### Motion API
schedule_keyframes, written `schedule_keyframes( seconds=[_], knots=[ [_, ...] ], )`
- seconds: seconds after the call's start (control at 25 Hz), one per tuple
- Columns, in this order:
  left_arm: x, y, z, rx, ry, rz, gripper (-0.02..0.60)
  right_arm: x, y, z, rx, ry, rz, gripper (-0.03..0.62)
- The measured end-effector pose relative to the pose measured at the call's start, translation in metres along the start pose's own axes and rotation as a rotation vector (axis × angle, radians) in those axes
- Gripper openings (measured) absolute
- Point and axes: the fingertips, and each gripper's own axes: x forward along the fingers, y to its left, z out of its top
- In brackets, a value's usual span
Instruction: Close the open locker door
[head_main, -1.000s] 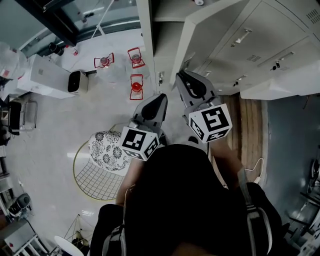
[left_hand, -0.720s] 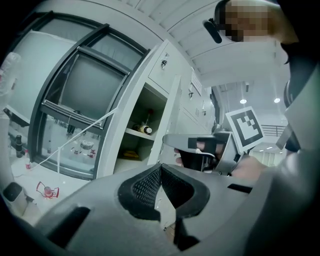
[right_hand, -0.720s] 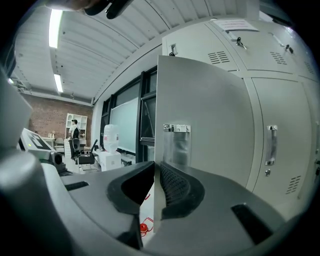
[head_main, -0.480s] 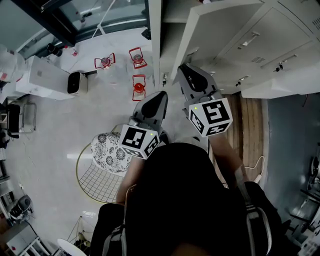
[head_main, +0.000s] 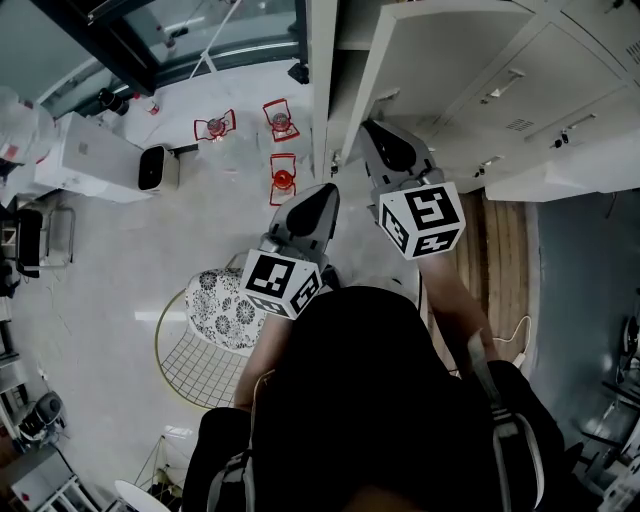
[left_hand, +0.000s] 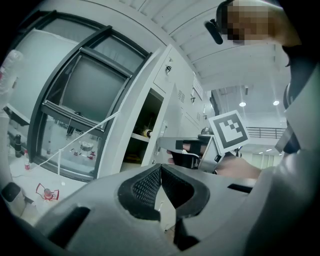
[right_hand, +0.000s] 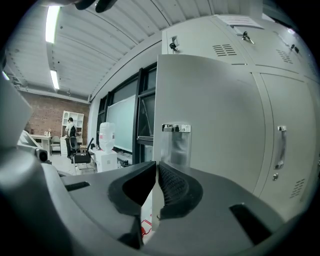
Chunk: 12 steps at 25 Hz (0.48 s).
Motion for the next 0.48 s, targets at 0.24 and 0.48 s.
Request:
schedule_keyframes(
  seconds=[0.24, 0.48],
  knots=[
    [0.000, 0.003, 0.004, 0.000, -0.006, 0.002, 0.018, 0.015, -0.003, 0.003, -0.012, 0.007, 0.000, 0.022],
    [0.002, 0.010, 0.004, 0.002, -0.001, 0.012, 0.018, 0.028, -0.009, 0.002, -0.010, 0.014, -0.010, 0.018]
  ],
)
